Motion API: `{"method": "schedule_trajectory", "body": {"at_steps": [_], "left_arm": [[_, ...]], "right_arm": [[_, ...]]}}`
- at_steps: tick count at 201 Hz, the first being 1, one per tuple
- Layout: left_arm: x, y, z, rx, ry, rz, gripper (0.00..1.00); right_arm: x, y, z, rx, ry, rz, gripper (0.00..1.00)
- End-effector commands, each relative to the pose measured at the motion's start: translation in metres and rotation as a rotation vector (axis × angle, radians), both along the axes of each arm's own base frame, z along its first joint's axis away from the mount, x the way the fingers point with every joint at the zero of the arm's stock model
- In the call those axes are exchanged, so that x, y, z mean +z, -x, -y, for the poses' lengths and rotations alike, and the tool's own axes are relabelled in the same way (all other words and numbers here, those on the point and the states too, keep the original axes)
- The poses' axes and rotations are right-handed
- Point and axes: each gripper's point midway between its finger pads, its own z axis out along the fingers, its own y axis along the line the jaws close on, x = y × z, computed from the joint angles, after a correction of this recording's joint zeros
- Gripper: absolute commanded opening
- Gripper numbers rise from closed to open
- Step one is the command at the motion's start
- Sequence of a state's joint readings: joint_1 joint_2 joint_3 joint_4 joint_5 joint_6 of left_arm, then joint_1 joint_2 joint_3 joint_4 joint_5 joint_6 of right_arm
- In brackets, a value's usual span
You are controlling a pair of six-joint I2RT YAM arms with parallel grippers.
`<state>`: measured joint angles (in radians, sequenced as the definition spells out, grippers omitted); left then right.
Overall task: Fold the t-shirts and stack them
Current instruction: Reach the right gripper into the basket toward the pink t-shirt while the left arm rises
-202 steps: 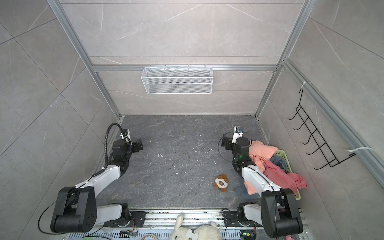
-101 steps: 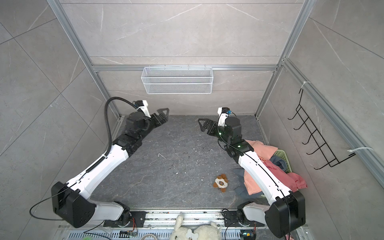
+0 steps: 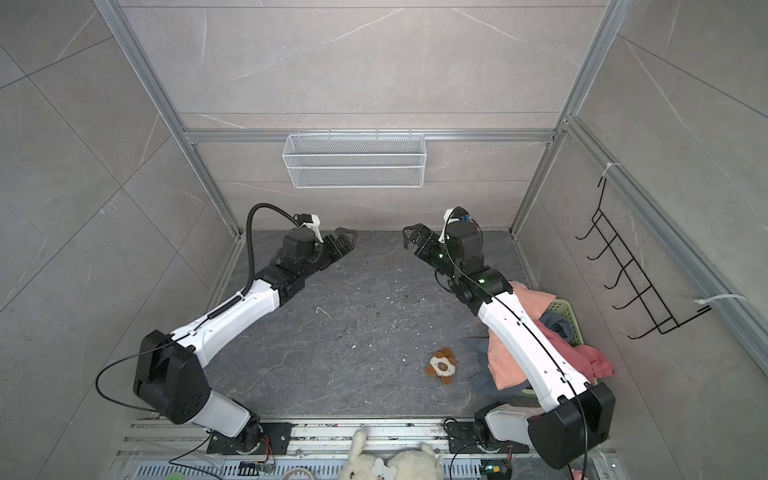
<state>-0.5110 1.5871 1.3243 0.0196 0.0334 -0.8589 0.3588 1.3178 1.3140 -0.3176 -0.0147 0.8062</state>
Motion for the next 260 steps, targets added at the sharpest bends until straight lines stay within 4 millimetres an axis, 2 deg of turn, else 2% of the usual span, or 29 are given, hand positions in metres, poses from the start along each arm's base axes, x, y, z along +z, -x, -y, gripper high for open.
{"method": "schedule_trajectory", "body": {"at_steps": [1, 22, 46, 63, 92, 123, 161, 194, 217, 236, 252, 260], "left_arm": [[0.020, -0.006, 0.026, -0.132, -0.070, 0.046, 1.00], [0.014, -0.006, 0.049, -0.247, -0.231, 0.052, 1.00], [-0.002, -0.003, 0.075, -0.377, -0.354, 0.036, 1.00], [-0.015, -0.003, 0.091, -0.435, -0.381, 0.017, 1.00], [-0.029, -0.002, 0.113, -0.499, -0.365, -0.004, 1.00], [-0.035, -0.007, 0.122, -0.527, -0.375, -0.013, 1.00], [-0.033, -0.011, 0.133, -0.564, -0.356, 0.000, 1.00], [-0.033, -0.009, 0.145, -0.618, -0.320, 0.004, 1.00], [-0.030, 0.000, 0.156, -0.693, -0.293, 0.010, 1.00], [-0.036, 0.009, 0.163, -0.737, -0.306, 0.000, 1.00], [-0.041, 0.018, 0.168, -0.768, -0.317, -0.016, 1.00], [-0.042, 0.023, 0.170, -0.788, -0.311, -0.024, 1.00]], "right_arm": [[-0.065, 0.014, 0.095, -0.340, 0.189, -0.272, 1.00], [-0.085, 0.037, 0.159, -0.506, 0.273, -0.375, 0.99], [-0.095, 0.084, 0.219, -0.706, 0.431, -0.507, 0.98], [-0.108, 0.112, 0.248, -0.778, 0.454, -0.583, 0.98], [-0.134, 0.169, 0.293, -0.941, 0.326, -0.697, 0.97], [-0.151, 0.222, 0.332, -1.078, 0.247, -0.788, 0.97], [-0.185, 0.259, 0.355, -1.149, 0.121, -0.874, 0.97], [-0.207, 0.261, 0.355, -1.116, 0.054, -0.900, 0.94], [-0.218, 0.261, 0.352, -1.101, 0.035, -0.924, 0.92], [-0.221, 0.258, 0.352, -1.090, 0.031, -0.917, 0.89], [-0.224, 0.254, 0.354, -1.082, 0.026, -0.908, 0.82], [-0.226, 0.253, 0.353, -1.076, 0.022, -0.912, 0.74]]}}
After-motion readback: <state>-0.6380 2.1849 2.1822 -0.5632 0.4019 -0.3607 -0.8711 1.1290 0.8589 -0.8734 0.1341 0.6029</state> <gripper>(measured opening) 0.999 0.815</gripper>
